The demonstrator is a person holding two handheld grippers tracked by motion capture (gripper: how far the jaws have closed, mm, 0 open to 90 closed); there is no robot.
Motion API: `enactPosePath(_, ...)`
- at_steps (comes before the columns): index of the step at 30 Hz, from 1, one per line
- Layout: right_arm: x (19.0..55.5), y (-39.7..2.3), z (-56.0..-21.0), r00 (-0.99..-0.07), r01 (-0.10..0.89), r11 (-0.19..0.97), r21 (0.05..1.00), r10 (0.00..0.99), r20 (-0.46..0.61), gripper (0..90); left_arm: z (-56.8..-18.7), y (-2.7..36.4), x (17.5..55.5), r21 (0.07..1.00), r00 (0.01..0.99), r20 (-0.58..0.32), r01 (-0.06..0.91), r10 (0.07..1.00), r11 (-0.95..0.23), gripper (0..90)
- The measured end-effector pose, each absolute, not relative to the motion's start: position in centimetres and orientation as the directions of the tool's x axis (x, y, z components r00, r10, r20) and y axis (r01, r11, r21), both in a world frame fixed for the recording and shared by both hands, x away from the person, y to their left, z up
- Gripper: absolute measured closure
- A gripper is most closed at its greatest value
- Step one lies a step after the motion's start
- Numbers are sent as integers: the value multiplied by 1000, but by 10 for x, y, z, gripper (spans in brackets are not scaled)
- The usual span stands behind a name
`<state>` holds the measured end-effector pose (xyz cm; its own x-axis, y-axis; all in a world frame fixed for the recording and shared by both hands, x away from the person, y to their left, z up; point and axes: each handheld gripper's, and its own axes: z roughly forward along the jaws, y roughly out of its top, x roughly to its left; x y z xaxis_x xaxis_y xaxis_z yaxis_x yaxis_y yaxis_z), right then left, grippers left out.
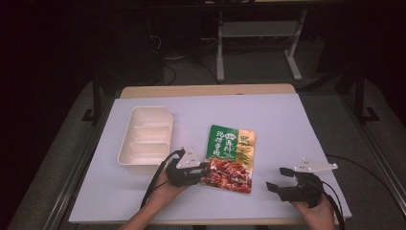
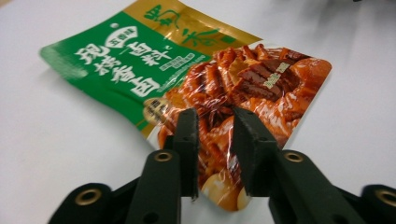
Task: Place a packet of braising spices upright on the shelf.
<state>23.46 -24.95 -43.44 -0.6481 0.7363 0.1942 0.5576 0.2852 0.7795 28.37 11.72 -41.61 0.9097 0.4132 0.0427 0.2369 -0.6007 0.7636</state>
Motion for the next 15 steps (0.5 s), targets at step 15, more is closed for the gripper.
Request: enactPosePath(15,241,-249,-427,-648,537,265,801,738,191,207,-433,101,292,655,920,30,276,390,-703,839)
